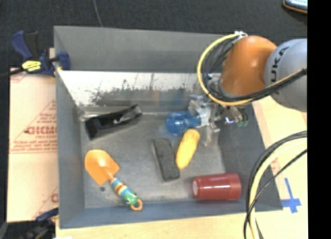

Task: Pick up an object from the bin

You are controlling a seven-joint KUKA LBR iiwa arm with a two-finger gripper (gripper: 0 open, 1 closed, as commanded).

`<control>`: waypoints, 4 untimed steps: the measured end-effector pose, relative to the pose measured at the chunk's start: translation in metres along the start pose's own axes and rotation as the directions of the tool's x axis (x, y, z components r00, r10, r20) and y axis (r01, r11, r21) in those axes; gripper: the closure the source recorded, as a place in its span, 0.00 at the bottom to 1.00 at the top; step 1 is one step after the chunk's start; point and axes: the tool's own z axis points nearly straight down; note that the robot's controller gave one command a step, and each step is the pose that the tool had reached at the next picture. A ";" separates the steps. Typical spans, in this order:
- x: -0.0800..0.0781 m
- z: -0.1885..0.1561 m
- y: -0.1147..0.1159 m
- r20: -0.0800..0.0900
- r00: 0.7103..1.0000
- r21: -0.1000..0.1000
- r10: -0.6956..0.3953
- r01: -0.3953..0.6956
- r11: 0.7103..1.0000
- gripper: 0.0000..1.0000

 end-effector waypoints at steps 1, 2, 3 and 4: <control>0.006 0.018 -0.001 0.017 1.000 0.004 0.016 -0.016 1.000 0.00; -0.016 0.038 -0.004 0.040 0.994 0.018 -0.097 0.097 0.995 0.00; -0.015 0.041 -0.001 0.041 0.995 0.018 -0.090 0.089 0.996 0.00; 0.001 0.032 0.003 0.047 0.995 0.020 -0.088 0.087 0.996 0.00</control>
Offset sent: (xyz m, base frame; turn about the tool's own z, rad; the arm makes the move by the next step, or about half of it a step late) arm 0.0084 0.0013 -0.0495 -0.1025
